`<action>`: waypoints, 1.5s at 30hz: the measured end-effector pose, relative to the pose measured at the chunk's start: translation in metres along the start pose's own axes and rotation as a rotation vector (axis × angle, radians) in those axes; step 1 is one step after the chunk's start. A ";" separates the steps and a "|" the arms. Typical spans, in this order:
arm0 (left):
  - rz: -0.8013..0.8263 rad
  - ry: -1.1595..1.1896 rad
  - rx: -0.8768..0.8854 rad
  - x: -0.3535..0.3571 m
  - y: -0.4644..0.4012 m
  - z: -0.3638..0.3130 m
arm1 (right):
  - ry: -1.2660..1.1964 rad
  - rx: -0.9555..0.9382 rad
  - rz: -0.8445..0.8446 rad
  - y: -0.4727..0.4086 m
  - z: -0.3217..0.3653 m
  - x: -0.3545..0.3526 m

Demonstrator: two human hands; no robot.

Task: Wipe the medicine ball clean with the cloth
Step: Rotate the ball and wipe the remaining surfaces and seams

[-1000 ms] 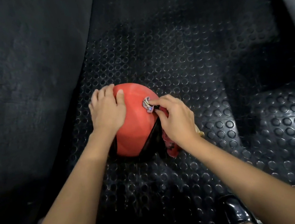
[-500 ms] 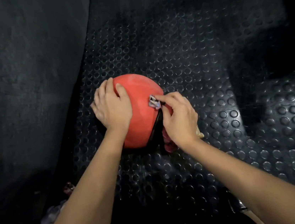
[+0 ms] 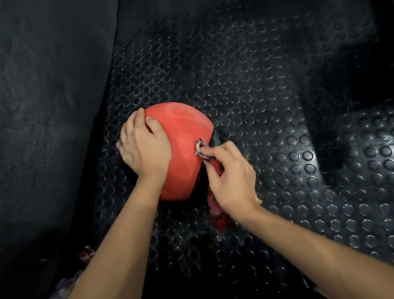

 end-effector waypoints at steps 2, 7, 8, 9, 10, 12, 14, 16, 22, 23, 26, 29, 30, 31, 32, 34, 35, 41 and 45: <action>0.005 0.009 0.021 0.000 0.001 -0.001 | 0.006 0.005 -0.014 -0.005 -0.004 -0.003; 0.011 -0.015 0.144 0.002 0.013 -0.005 | 0.080 0.212 0.014 -0.064 -0.033 -0.001; 0.017 -0.008 0.174 0.001 0.014 -0.004 | 0.091 0.209 0.041 -0.067 -0.034 0.002; 0.026 0.013 0.195 -0.001 0.016 -0.003 | 0.098 0.196 0.066 -0.064 -0.032 0.004; 0.039 0.041 0.213 -0.003 0.017 -0.001 | 0.101 0.180 0.081 -0.059 -0.031 0.004; 0.072 0.087 0.266 -0.007 0.022 0.002 | 0.095 0.154 0.079 -0.047 -0.032 0.002; 0.090 0.114 0.302 -0.010 0.028 0.005 | 0.098 0.148 0.074 -0.035 -0.034 0.000; 0.076 0.134 0.276 -0.011 0.032 0.007 | 0.091 0.120 0.047 -0.025 -0.028 -0.003; 0.040 0.094 0.335 -0.009 0.045 0.000 | 0.289 -0.320 0.007 -0.019 0.043 -0.005; 0.039 0.090 0.346 -0.009 0.045 0.000 | 0.303 -0.278 0.035 -0.036 0.040 -0.002; 0.016 0.082 0.375 -0.008 0.049 -0.002 | 0.292 -0.119 0.090 -0.066 0.024 0.002; 0.010 0.079 0.387 -0.009 0.047 -0.002 | 0.290 -0.281 0.083 -0.031 0.052 -0.001; 0.013 0.076 0.393 -0.009 0.045 -0.001 | 0.299 -0.364 0.083 -0.016 0.063 -0.001; 0.017 0.072 0.401 -0.009 0.045 -0.001 | 0.328 -0.425 0.076 -0.012 0.067 0.000; 0.024 0.068 0.409 -0.009 0.046 -0.001 | 0.367 -0.439 0.080 -0.020 0.067 0.002; 0.023 0.058 0.422 -0.009 0.052 -0.003 | 0.412 -0.309 0.102 -0.056 0.052 0.005; 0.017 0.053 0.427 -0.009 0.055 -0.005 | 0.404 -0.227 0.122 -0.070 0.041 0.006; 0.017 0.020 0.504 -0.005 0.054 -0.014 | 0.430 -0.455 0.111 -0.016 0.078 0.007; 0.038 0.020 0.499 -0.003 0.057 -0.014 | 0.449 -0.322 0.127 -0.059 0.057 0.004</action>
Point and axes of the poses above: each hand's wrist, its own y-axis away from the middle knuckle, its own x-axis out of the palm, z = x × y, the point moved 10 cm from there along -y, towards the middle knuckle, and after that the axes turned 6 degrees about y, right-handed, at the moved point
